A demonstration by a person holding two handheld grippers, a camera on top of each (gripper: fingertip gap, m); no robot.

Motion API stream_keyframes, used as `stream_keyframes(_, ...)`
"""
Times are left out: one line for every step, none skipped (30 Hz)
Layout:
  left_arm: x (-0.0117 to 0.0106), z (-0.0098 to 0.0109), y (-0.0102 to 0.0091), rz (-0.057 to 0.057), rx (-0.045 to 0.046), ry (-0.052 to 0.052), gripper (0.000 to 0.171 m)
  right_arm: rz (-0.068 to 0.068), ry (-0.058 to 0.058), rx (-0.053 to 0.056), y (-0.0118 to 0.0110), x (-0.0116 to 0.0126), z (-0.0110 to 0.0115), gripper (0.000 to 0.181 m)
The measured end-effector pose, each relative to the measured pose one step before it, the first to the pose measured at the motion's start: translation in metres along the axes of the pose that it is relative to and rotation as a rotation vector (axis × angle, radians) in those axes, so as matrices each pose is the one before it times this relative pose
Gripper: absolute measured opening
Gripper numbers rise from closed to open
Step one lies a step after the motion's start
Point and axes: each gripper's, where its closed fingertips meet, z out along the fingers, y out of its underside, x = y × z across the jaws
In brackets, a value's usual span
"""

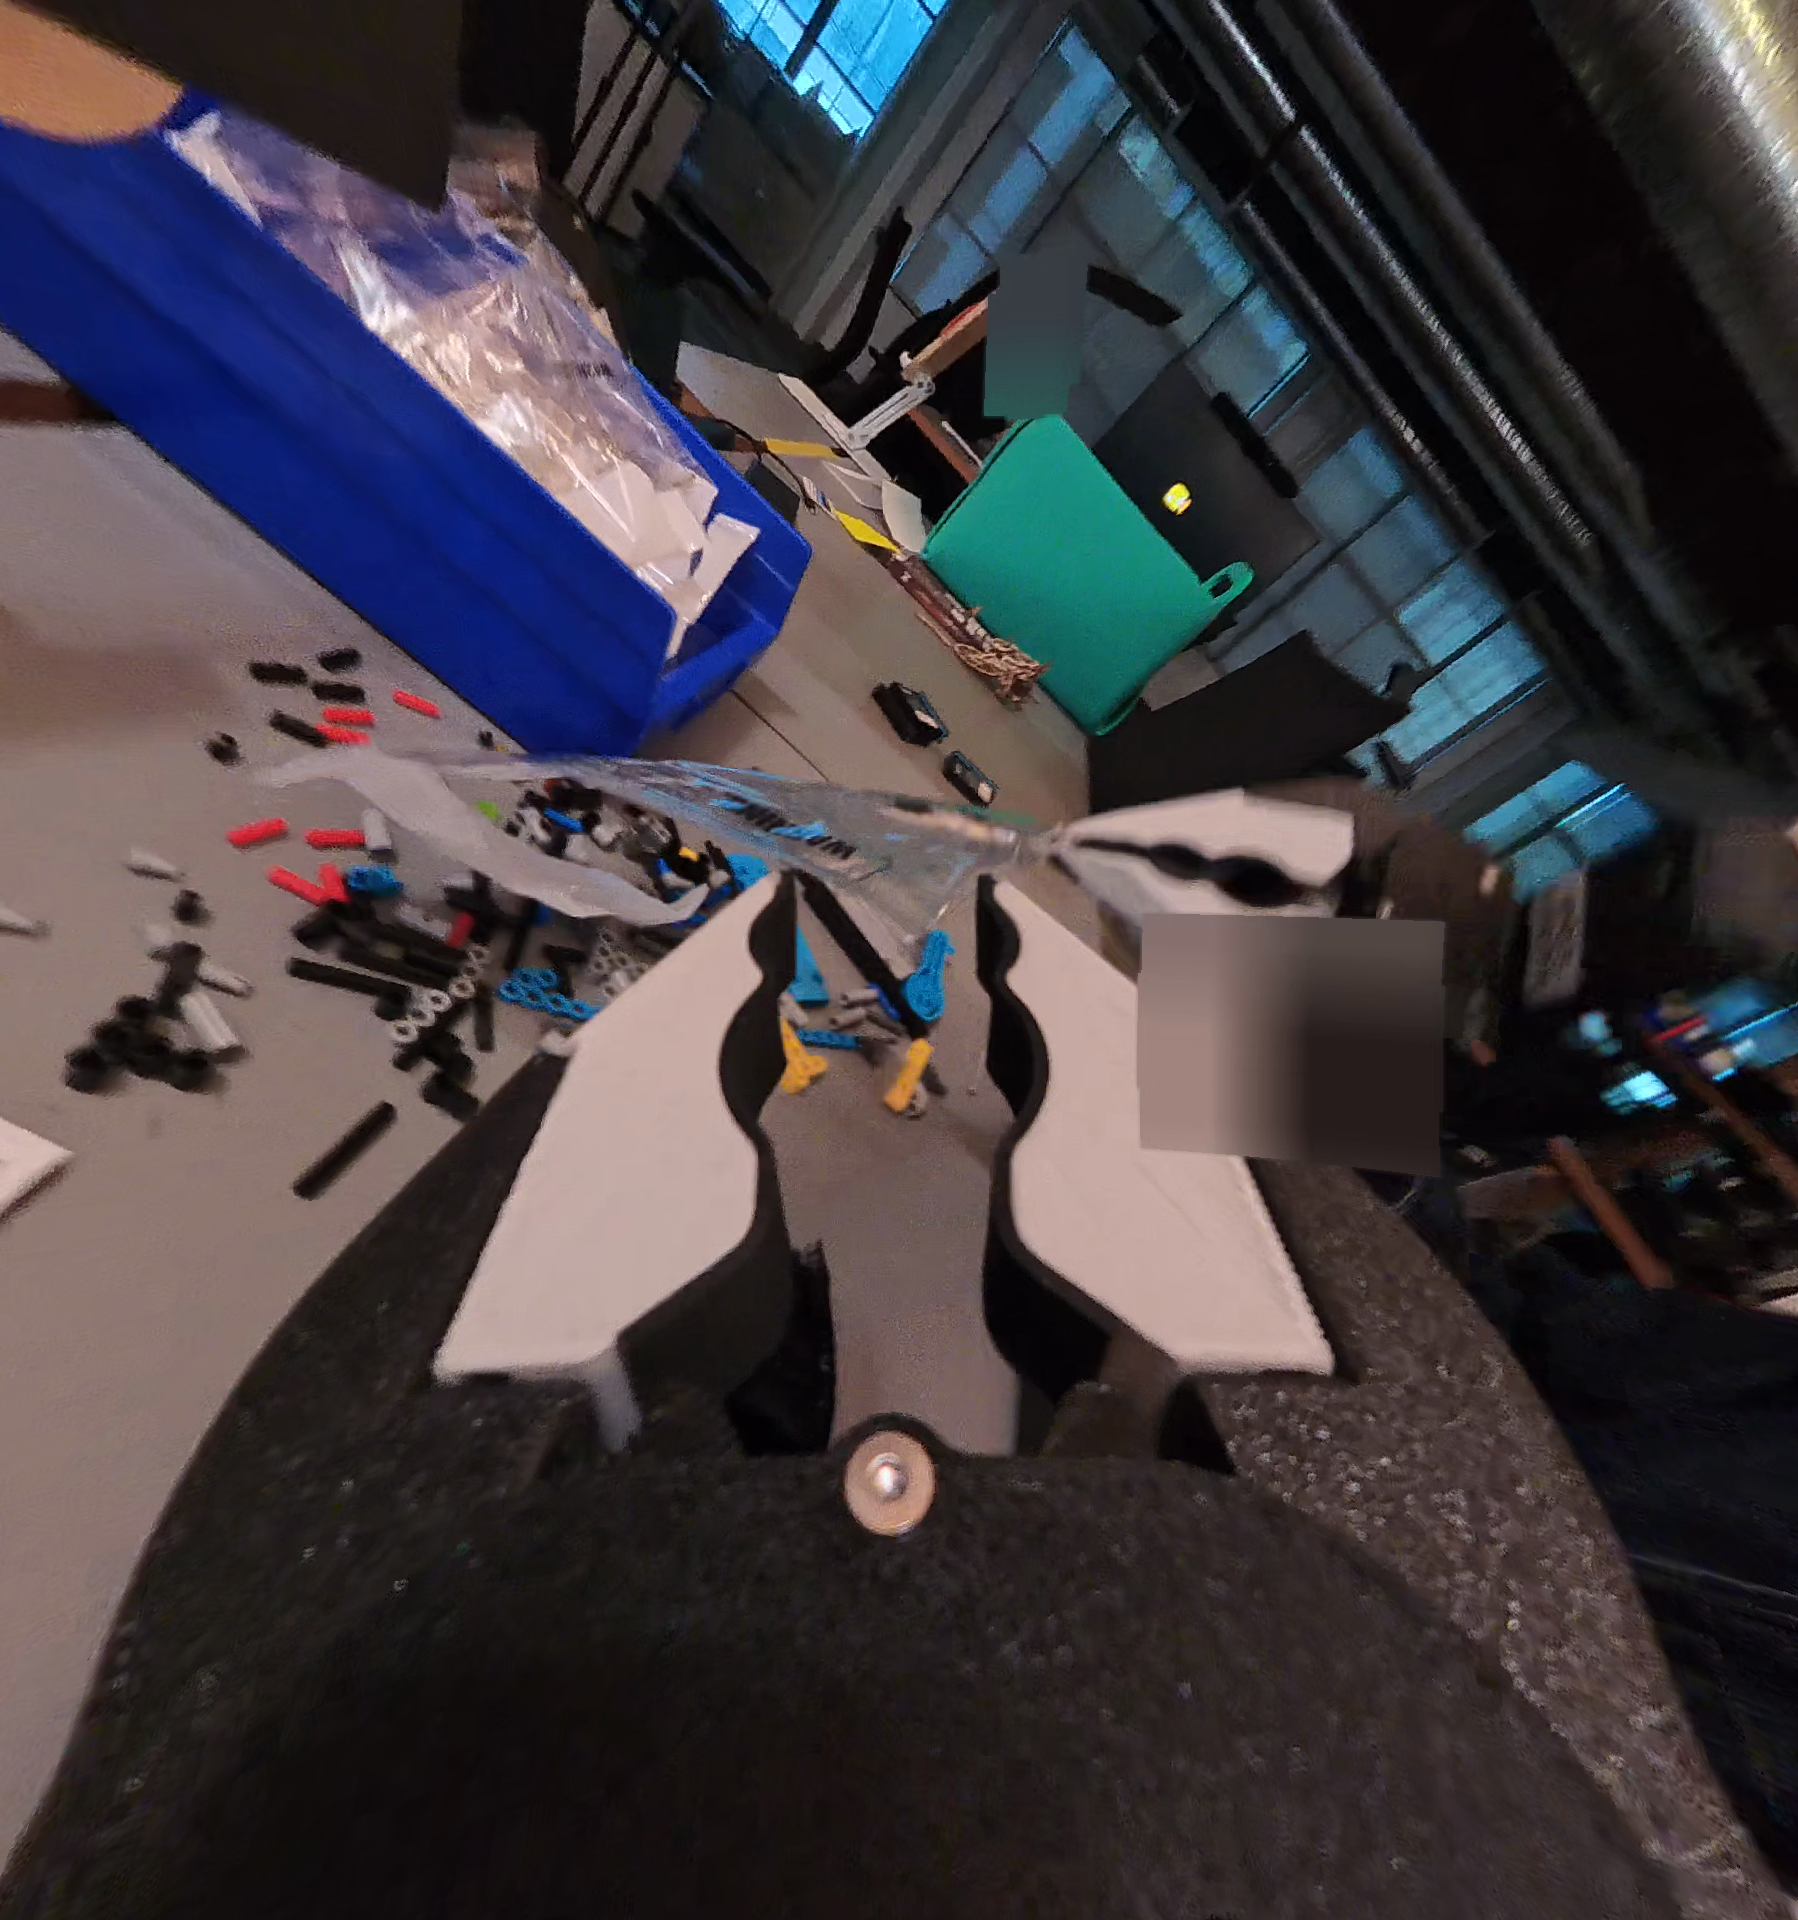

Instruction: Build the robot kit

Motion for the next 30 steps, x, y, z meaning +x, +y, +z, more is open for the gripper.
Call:
stream_keyframes(-0.00058, 0.00023, 0.00064, 0.0535, -0.00422, -0.0136, 0.034, 0.0394, -0.056, -0.0066, 0.00019, 0.00839, -0.00004, 0.0)
stream_keyframes(-0.00137, 0.00076, 0.00054, 0.0536, -0.00857, -0.0226, 0.036, 0.0278, -0.0688, -0.027, 0.00148, 0.00525, -0.00043, 0.0)
stream_keyframes(-0.00117, 0.00122, -0.00138, 0.0624, -0.00787, -0.0253, 0.038, 0.003, -0.0064, -0.0164, -0.00016, 0.01161, -0.00235, 0.0)
stream_keyframes(-0.0022, 0.00117, -0.00289, 0.0768, -0.00919, -0.0358, 0.039, -0.0144, -0.0247, -0.003, -0.00132, 0.00655, -0.00208, 0.0)
stream_keyframes(-0.00304, 0.00118, -0.00469, 0.0872, -0.0054, -0.0443, 0.044, 0.0134, -0.0598, -0.0224, 0.00136, 0.00166, -0.00091, 0.0)
stream_keyframes(-0.00131, 0.00155, -0.00676, 0.0984, 0.00182, -0.034, 0.05, 0.0251, -0.0557, -0.0238, 0.00228, 0.00191, -0.0003, 0.0)
stream_keyframes(0.0, 0.00258, -0.00676, 0.1018, -0.00115, -0.0206, 0.052, 0.0169, -0.0435, -0.0127, 0.00097, 0.00261, -0.00069, 0.0)
stream_keyframes(0.00203, 0.0041, -0.00551, 0.0899, -0.01016, 0.0019, 0.051, 0.0086, -0.0282, 0.0079, -0.00136, 0.00357, -0.00174, 0.0)
stream_keyframes(0.00314, 0.00553, -0.00354, 0.0738, -0.02143, 0.0189, 0.051, 0.0197, -0.0403, 0.0104, -0.00188, 0.00191, -0.00213, 0.0)
stream_keyframes(0.00256, 0.00603, -0.00238, 0.0491, -0.02612, 0.0243, 0.05, 0.03, -0.0451, 0.0165, -0.00288, 0.00124, -0.00288, 0.0)
stream_keyframes(0.00163, 0.00587, -0.00318, 0.03, -0.02059, 0.0239, 0.05, 0.0267, -0.0368, 0.0244, -0.00381, 0.00207, -0.00368, 0.0)
stream_keyframes(0.00119, 0.00494, -0.00444, 0.0236, -0.01057, 0.0258, 0.045, 0.021, -0.029, 0.0249, -0.00399, 0.00257, -0.00443, 0.0)
stream_keyframes(0.00139, 0.00387, -0.00525, 0.0246, -0.00228, 0.0295, 0.026, 0.0148, -0.0282, 0.0299, -0.00472, 0.00173, -0.00528, 0.0)
stream_keyframes(0.00077, 0.00242, -0.00624, 0.0252, 0.0046, 0.0268, 0.004, 0.0124, -0.0386, 0.0257, -0.00432, -0.00064, -0.00503, 0.0)
stream_keyframes(-0.00037, 0.00108, -0.00858, 0.0113, 0.01905, 0.0198, 0.002, 0.0109, -0.0242, 0.012, -0.0027, 0.00089, -0.00473, 0.0)
stream_keyframes(0.0036, 0.0006, -0.00819, -0.0013, 0.01748, 0.0472, 0.0, 0.0047, -0.0093, 0.0116, -0.00275, 0.00195, -0.00455, 0.0)
stream_keyframes(0.00384, 0.00157, -0.00625, -0.0091, 0.00523, 0.0493, 0.0, 0.0028, -0.0257, 0.0193, -0.00434, -0.00138, -0.0037, 0.0)
stream_keyframes(0.00266, 0.00237, -0.00681, -0.0163, 0.01028, 0.0427, 0.0, 0.002, -0.0289, 0.0282, -0.00636, -0.00288, -0.00219, 0.0)
stream_keyframes(0.00292, 0.00319, -0.00754, -0.0243, 0.0169, 0.0439, 0.0, 0.0003, -0.0118, 0.0367, -0.00789, -0.00101, -0.00041, 0.0)
stream_keyframes(0.00295, 0.00333, -0.00636, -0.0276, 0.01269, 0.0435, 0.0, 0.0013, -0.0013, 0.0161, -0.00447, 0.00074, 0.00114, 0.0)
stream_keyframes(-0.00087, 0.00244, -0.00488, -0.0286, 0.01004, 0.0187, 0.0, -0.0017, 0.0245, -0.0054, -0.00001, 0.00495, 0.00095, 0.0)
stream_keyframes(-0.00339, 0.00073, -0.00409, -0.0205, 0.01636, -0.0012, 0.0, -0.0053, 0.0433, 0.0063, -0.00007, 0.00782, -0.00088, 0.0)
stream_keyframes(-0.0011, -0.00081, -0.00335, -0.0181, 0.02324, 0.0105, 0.0, 0.0022, 0.033, 0.0297, -0.00168, 0.00679, -0.00292, 0.0)
stream_keyframes(-0.00042, -0.00187, -0.00187, -0.0253, 0.02271, 0.0155, 0.0, 0.0175, 0.0244, 0.0444, -0.00219, 0.00664, -0.00498, 0.0)
stream_keyframes(-0.00081, -0.00222, -0.00091, -0.0281, 0.02085, 0.0137, 0.0, 0.0282, 0.0129, 0.0484, -0.00127, 0.00564, -0.00569, 0.0)
stream_keyframes(-0.00029, -0.00222, -0.00032, -0.0254, 0.01971, 0.0167, 0.0, 0.03, -0.0005, 0.0533, -0.00064, 0.00332, -0.00492, 0.004)
stream_keyframes(0.00043, -0.0021, -0.0002, -0.0222, 0.01975, 0.019, 0.0, 0.0286, -0.0139, 0.0549, 0.00071, 0.00102, -0.00354, 0.018)
stream_keyframes(0.00119, -0.00196, -0.00033, -0.025, 0.01893, 0.0245, 0.0, 0.0264, -0.0295, 0.0391, 0.00434, -0.00111, -0.00168, 0.028)
stream_keyframes(0.00056, -0.00171, -0.00055, -0.0257, 0.01896, 0.0204, 0.0, 0.024, -0.0413, 0.019, 0.00845, -0.00254, 0.00014, 0.034)
stream_keyframes(-0.00032, -0.00186, -0.00122, -0.0214, 0.02221, 0.013, 0.0, 0.0283, -0.0536, 0.0022, 0.01203, -0.00461, 0.00194, 0.038)
